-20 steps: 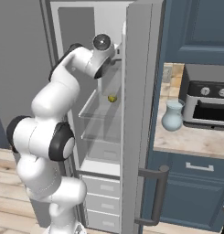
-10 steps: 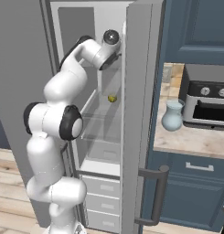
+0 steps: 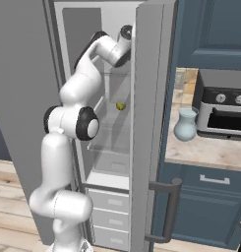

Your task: Move the lemon and bread from the second highest shelf to the top shelf to make space. Then, place the pitcher from the counter on the cleared second highest shelf.

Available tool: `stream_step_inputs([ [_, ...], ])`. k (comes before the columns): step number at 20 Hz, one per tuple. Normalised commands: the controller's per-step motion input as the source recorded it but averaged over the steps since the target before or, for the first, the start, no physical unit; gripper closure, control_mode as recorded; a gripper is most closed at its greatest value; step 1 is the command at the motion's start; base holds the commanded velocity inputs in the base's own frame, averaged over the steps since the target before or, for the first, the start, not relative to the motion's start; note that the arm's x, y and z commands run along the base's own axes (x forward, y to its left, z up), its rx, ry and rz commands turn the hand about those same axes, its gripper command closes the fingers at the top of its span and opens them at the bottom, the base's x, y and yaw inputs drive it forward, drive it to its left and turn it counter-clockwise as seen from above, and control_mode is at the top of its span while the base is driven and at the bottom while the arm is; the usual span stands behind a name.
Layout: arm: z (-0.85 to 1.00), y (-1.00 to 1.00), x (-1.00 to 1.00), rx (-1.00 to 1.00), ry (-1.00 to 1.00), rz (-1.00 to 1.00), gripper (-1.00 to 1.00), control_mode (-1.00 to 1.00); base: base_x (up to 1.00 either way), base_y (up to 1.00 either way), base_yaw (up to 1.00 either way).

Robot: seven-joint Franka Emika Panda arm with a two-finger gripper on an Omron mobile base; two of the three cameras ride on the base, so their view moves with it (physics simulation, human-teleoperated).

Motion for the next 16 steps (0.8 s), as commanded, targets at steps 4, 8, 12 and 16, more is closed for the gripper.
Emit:
stream_step_inputs([
  [4,-0.39,0.01,-0.1,-0.01,-0.23,0.0,-1.0,-1.0,0.0,0.0,0.0],
  [8,-0.53,0.23,-0.43,-0.07,-0.31,0.0,-1.0,-1.0,0.0,0.0,0.0],
  [12,-0.64,0.41,-0.51,-0.11,-0.32,-0.02,-1.0,-1.0,0.0,0.0,0.0],
  [16,-0.53,0.49,-0.52,-0.13,-0.2,-0.05,-1.0,-1.0,0.0,0.0,0.0],
])
